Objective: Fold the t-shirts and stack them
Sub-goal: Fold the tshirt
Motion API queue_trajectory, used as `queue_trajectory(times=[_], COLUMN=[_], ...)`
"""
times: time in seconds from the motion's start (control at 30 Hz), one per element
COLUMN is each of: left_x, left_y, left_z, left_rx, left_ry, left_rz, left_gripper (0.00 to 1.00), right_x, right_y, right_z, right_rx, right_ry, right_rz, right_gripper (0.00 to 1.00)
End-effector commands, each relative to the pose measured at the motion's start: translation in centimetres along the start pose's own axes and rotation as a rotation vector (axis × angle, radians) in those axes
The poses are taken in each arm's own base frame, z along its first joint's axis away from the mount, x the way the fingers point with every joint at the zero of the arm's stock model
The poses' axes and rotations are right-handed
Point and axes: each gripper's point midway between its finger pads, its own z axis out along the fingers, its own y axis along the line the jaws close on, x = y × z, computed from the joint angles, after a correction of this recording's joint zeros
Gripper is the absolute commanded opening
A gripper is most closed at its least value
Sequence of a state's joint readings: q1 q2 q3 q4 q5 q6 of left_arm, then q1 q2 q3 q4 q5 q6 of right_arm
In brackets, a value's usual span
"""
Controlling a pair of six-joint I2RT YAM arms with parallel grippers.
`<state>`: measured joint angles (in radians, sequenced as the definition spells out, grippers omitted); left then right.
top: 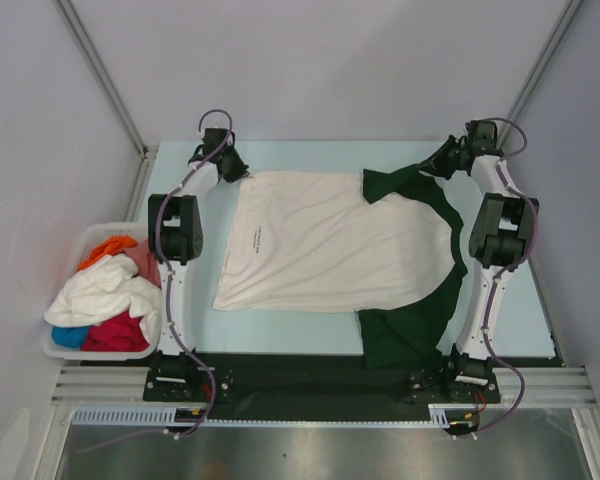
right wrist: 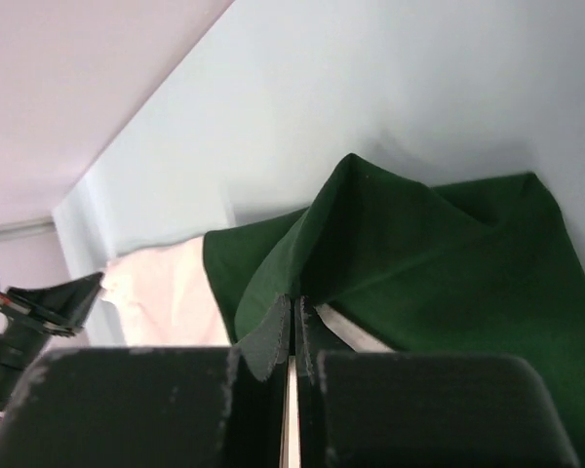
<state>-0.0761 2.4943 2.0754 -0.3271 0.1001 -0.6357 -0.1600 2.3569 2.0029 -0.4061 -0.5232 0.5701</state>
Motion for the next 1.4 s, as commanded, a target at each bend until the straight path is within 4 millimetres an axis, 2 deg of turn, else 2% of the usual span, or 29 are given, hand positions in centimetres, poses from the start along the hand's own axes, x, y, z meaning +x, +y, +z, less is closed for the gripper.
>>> queue_trajectory(times=[0.0, 0.03, 0.17, 0.27, 0.3, 0.47, 0.73, 1.0, 1.17, 1.2, 1.23, 1.37], left_x=[-4.3, -4.1, -3.9, -3.9, -4.0, -4.6, -5.3, -5.6, -4.2, -3.6, -3.8, -2.9], left_y=[-3.7, -3.6, -3.6, -3.5, -3.4, -3.3, -3.5, -4.0, -3.4, -2.6, -2.8, -2.5], left_z=[-5.1, -5.2, -5.6, -6.0, -6.1, -7.0, -8.4, -10.9, -12.2, -12.1, -12.9, -13.7], left_rx=[0.07, 0.062, 0.064, 0.058, 0.053, 0.041, 0.037, 0.048, 0.036, 0.017, 0.018, 0.018], left_ry=[-0.082, -0.075, -0.06, -0.059, -0.061, -0.068, -0.08, -0.078, -0.051, -0.039, -0.049, -0.03], left_rz=[0.032, 0.032, 0.044, 0.051, 0.056, 0.063, 0.07, 0.071, 0.076, 0.077, 0.078, 0.089], left_gripper=[0.0, 0.0, 0.0, 0.0, 0.0, 0.0, 0.0, 0.0, 0.0, 0.0, 0.01, 0.0], right_x=[-3.5, -3.8, -3.3, -4.0, -4.3, -4.7, -5.0, -3.5, -2.1, -1.7, -1.3, 0.0], right_y=[4.3, 5.1, 5.1, 5.6, 5.2, 5.4, 7.5, 7.8, 8.0, 7.8, 7.8, 7.6], right_z=[-5.6, -6.7, -9.3, -11.6, -12.1, -13.0, -14.6, -17.4, -19.3, -19.4, -19.6, -20.7], right_rx=[-0.043, -0.052, -0.058, -0.074, -0.068, -0.102, -0.144, -0.083, -0.054, -0.052, -0.046, -0.029], right_ry=[-0.08, -0.089, -0.086, -0.125, -0.134, -0.124, -0.139, -0.137, -0.133, -0.12, -0.112, -0.106], right_rz=[0.054, 0.083, 0.179, 0.191, 0.197, 0.218, 0.238, 0.236, 0.244, 0.249, 0.251, 0.247], right_gripper=[0.0, 0.0, 0.0, 0.0, 0.0, 0.0, 0.0, 0.0, 0.0, 0.0, 0.0, 0.0])
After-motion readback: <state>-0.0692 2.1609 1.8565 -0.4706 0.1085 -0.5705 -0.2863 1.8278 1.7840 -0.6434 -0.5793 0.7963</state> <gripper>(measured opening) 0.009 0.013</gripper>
